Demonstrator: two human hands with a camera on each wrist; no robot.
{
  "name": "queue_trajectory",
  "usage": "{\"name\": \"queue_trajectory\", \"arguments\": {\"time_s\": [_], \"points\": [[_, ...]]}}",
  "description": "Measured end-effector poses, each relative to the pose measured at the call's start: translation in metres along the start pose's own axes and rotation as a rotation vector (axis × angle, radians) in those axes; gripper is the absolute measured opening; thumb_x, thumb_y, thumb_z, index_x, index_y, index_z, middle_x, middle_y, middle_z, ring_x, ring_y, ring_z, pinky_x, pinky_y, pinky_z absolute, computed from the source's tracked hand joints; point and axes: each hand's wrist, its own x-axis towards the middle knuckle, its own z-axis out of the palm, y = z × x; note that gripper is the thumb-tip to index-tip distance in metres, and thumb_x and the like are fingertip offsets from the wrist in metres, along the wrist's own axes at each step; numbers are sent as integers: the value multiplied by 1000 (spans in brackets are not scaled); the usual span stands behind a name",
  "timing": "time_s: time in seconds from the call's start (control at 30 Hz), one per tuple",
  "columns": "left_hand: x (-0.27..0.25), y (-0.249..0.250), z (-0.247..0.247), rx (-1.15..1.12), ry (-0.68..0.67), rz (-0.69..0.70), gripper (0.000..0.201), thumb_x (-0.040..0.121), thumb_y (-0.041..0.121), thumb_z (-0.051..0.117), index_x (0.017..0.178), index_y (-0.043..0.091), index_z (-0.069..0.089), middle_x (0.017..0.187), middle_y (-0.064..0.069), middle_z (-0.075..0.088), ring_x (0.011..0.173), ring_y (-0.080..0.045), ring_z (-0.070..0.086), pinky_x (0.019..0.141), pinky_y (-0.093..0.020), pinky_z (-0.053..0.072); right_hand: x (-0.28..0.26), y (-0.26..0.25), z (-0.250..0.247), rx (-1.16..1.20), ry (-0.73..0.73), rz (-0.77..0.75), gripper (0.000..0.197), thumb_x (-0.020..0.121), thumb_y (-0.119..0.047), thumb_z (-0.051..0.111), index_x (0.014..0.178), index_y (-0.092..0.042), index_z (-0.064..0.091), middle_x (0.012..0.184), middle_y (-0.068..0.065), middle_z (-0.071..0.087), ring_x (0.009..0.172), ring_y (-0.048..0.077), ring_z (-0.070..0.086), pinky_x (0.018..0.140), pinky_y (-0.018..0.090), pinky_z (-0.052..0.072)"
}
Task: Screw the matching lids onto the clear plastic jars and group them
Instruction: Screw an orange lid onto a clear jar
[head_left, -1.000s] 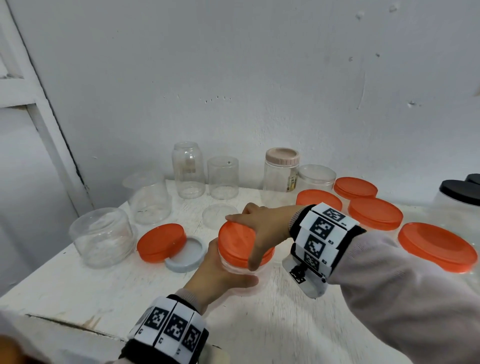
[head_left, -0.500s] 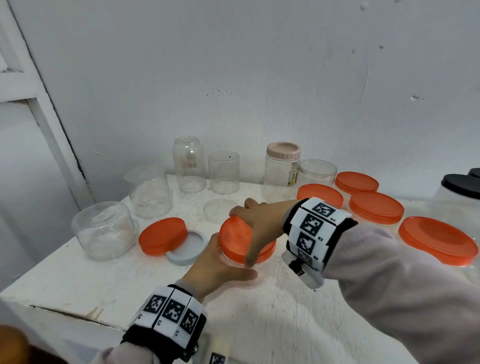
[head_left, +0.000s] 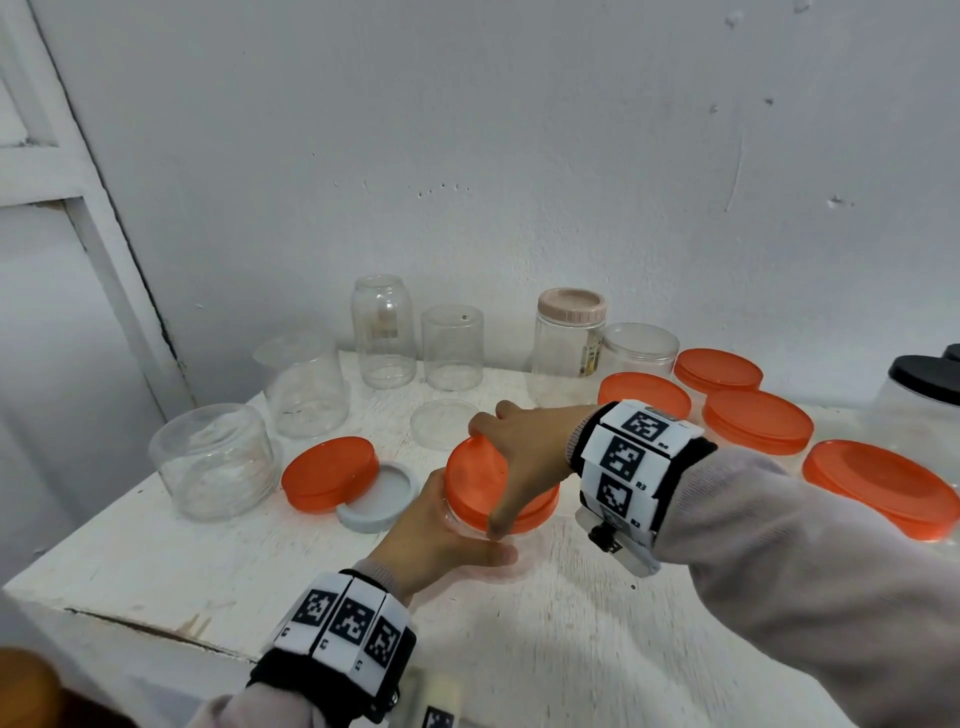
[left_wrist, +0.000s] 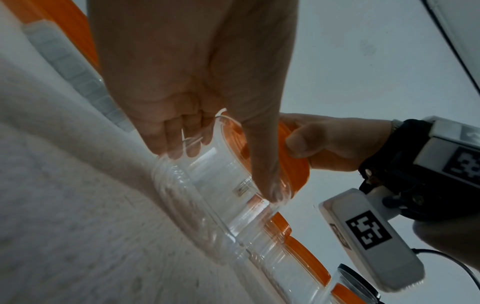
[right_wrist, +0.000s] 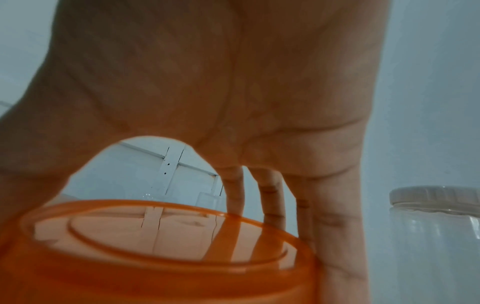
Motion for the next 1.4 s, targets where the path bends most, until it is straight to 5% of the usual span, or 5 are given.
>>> {"name": "queue_trajectory", "arguments": {"time_s": [0.5, 0.73, 0.93, 1.17, 1.4], "points": [[1, -3, 1, -29, -1, 19, 108, 43, 24, 92, 136, 25, 37, 123, 7, 60, 111, -9, 58, 91, -29, 50, -5, 1, 0, 99, -11, 47, 109, 59, -82, 63, 144, -30, 20, 138, -1, 35, 62, 6, 42, 76, 39, 45], [3, -3, 1, -9, -6, 10, 110, 42, 29, 91, 136, 26, 33, 123, 10, 56, 110, -6, 55, 86, -23, 46, -7, -1, -9, 43, -77, 24, 107, 62, -71, 71, 147, -48, 8, 150, -6, 22, 132, 28, 37, 100, 51, 40], [3, -4, 2, 13, 7, 14, 102, 44, 27, 92, 130, 30, 39, 117, 12, 59, 104, -1, 57, 83, -21, 47, -7, -4, -2, 76, -18, 82, 105, 61, -87, 55, 146, -39, 19, 144, -1, 31, 60, 11, 41, 89, 47, 47], [1, 1, 4, 37, 10, 15, 113, 38, 32, 89, 136, 24, 33, 127, 6, 55, 116, -14, 54, 101, -39, 46, -7, -1, -7, 71, -60, -17, 100, 67, -64, 72, 146, -48, 12, 149, -6, 22, 133, 27, 35, 97, 47, 41], [0, 2, 3, 29, 2, 32, 83, 48, 22, 90, 114, 37, 42, 108, 16, 61, 96, 5, 58, 78, -16, 47, -7, -6, 0, 53, 12, 73, 101, 65, -86, 52, 147, -36, 21, 144, 0, 30, 63, 13, 42, 84, 45, 47]]}}
